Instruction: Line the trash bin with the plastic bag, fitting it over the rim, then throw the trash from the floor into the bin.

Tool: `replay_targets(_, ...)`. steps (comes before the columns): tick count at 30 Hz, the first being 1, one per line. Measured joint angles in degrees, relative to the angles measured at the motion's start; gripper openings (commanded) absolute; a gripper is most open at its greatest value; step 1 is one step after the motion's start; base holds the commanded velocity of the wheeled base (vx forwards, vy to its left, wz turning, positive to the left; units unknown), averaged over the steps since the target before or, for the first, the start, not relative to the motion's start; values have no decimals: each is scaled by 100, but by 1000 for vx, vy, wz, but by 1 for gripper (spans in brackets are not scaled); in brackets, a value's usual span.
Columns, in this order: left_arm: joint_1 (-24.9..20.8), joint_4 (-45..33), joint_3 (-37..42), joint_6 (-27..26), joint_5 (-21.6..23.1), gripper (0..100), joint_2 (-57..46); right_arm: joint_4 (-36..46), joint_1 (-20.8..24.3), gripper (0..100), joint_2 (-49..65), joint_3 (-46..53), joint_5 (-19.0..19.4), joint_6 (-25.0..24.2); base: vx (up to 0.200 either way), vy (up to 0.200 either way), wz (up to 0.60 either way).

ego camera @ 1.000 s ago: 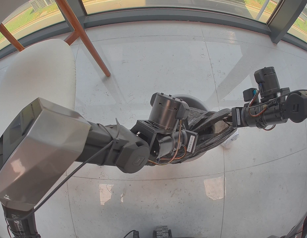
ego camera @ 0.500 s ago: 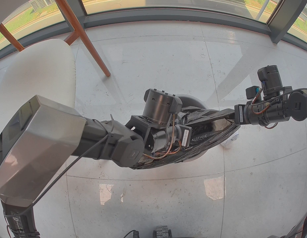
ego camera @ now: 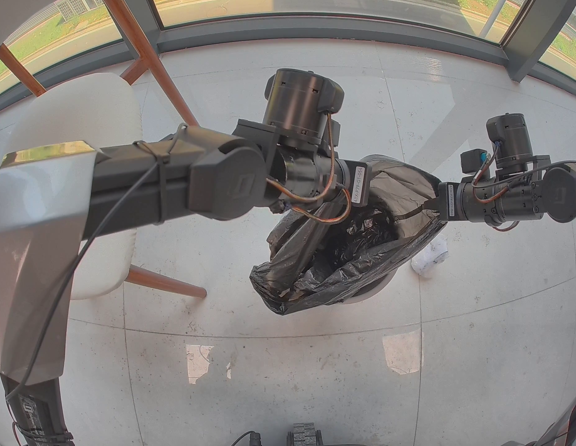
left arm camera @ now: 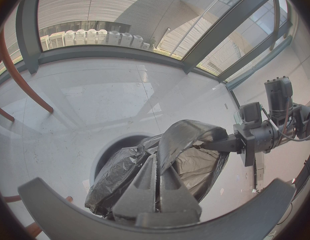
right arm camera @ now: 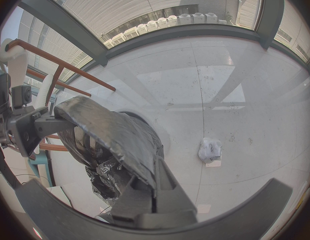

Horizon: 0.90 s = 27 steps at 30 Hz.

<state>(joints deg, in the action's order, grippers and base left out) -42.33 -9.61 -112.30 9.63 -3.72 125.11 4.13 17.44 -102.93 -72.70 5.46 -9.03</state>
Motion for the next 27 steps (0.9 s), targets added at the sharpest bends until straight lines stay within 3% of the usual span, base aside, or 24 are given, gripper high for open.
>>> replay_targets(22, 73, -150, -230, 22, -55, 0, -6, -41, -55, 0, 63, 339, 56, 0, 0, 0, 0)
replay_targets(27, 73, -152, -230, 16, -71, 0, -6, -34, -55, 0, 67, 361, 59, 6, 200, 0, 0)
